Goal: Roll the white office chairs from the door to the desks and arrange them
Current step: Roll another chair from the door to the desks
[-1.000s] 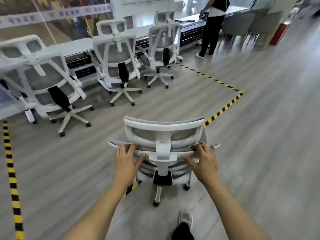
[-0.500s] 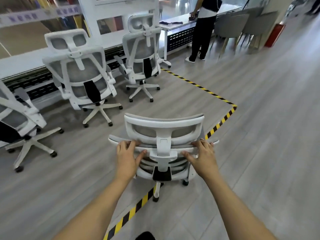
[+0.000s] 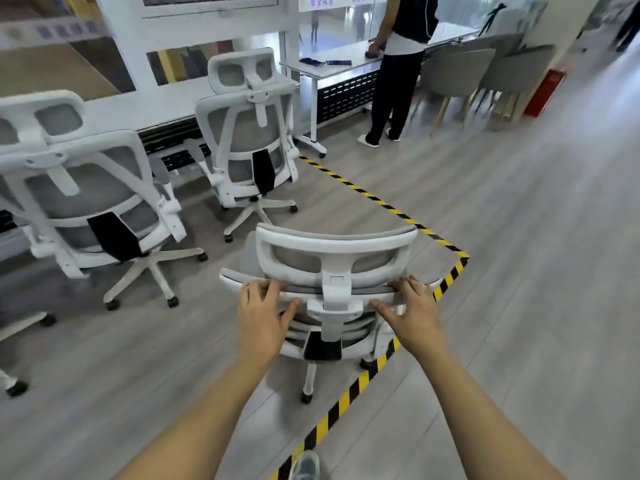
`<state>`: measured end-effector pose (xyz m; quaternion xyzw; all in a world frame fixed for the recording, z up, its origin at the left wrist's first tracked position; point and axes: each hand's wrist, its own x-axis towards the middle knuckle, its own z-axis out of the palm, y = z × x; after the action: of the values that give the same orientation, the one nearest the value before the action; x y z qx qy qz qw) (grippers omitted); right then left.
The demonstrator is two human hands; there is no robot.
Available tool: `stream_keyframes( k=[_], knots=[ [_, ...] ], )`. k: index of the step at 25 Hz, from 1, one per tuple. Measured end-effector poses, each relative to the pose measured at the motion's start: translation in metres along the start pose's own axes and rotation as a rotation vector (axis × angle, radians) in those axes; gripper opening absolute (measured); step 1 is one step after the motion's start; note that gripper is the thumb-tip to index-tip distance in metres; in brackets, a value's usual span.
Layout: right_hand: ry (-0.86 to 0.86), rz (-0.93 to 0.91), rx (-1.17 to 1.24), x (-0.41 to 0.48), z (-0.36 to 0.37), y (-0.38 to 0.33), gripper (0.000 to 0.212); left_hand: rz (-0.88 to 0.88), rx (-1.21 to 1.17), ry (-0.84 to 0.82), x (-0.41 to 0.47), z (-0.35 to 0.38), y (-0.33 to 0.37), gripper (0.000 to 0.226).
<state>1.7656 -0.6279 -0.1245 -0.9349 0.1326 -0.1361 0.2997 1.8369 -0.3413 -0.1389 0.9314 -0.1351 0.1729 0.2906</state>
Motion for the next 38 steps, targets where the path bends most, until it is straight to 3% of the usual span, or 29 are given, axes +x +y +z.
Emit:
stream_keyframes(
  k=[4,12,15,19,23,27,32,38],
  knots=[
    [-0.029,0.047,0.071,0.119,0.001,0.040,0.059,-0.001,0.025,-0.032,0.104,0.058,0.022,0.033],
    [-0.030,-0.045,0.095,0.351,-0.002,0.127,0.060,-0.105,0.076,-0.009,0.278,0.188,0.083,0.031],
    [-0.079,-0.073,0.061,0.429,-0.008,0.154,0.063,-0.133,0.178,-0.074,0.328,0.227,0.106,0.044],
    [-0.155,-0.157,0.025,0.500,-0.020,0.177,0.049,-0.228,0.241,-0.190,0.374,0.258,0.128,0.068],
    [-0.240,-0.212,-0.066,0.532,-0.029,0.194,0.058,-0.285,0.272,-0.298,0.402,0.273,0.140,0.081],
    [-0.246,-0.273,-0.024,0.537,-0.042,0.193,0.051,-0.348,0.304,-0.331,0.411,0.269,0.161,0.072],
    [-0.207,-0.468,0.113,0.520,-0.048,0.140,0.033,-0.350,0.188,-0.123,0.381,0.234,0.203,0.043],
    [-0.402,-0.845,0.232,0.468,-0.022,0.050,0.036,-0.525,0.427,0.142,0.300,0.159,0.222,0.036]
  ],
)
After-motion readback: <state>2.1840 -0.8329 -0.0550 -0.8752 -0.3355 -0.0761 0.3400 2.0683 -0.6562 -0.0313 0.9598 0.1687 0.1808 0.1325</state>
